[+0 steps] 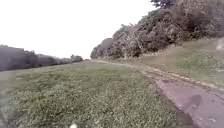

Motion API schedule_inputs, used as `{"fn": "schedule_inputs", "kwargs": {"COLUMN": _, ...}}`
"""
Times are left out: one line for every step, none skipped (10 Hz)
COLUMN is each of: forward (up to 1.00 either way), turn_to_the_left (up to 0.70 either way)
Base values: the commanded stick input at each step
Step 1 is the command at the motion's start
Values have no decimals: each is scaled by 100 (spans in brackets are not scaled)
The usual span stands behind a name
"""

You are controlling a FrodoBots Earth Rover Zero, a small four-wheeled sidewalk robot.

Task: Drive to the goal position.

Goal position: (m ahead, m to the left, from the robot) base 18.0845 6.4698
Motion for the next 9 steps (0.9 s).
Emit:
{"fn": "schedule_inputs", "kwargs": {"forward": 5, "turn_to_the_left": 0}}
{"fn": "schedule_inputs", "kwargs": {"forward": 5, "turn_to_the_left": 0}}
{"fn": "schedule_inputs", "kwargs": {"forward": 4, "turn_to_the_left": 0}}
{"fn": "schedule_inputs", "kwargs": {"forward": 4, "turn_to_the_left": 0}}
{"fn": "schedule_inputs", "kwargs": {"forward": 4, "turn_to_the_left": 0}}
{"fn": "schedule_inputs", "kwargs": {"forward": 4, "turn_to_the_left": 0}}
{"fn": "schedule_inputs", "kwargs": {"forward": 4, "turn_to_the_left": 0}}
{"fn": "schedule_inputs", "kwargs": {"forward": 4, "turn_to_the_left": 0}}
{"fn": "schedule_inputs", "kwargs": {"forward": 4, "turn_to_the_left": 0}}
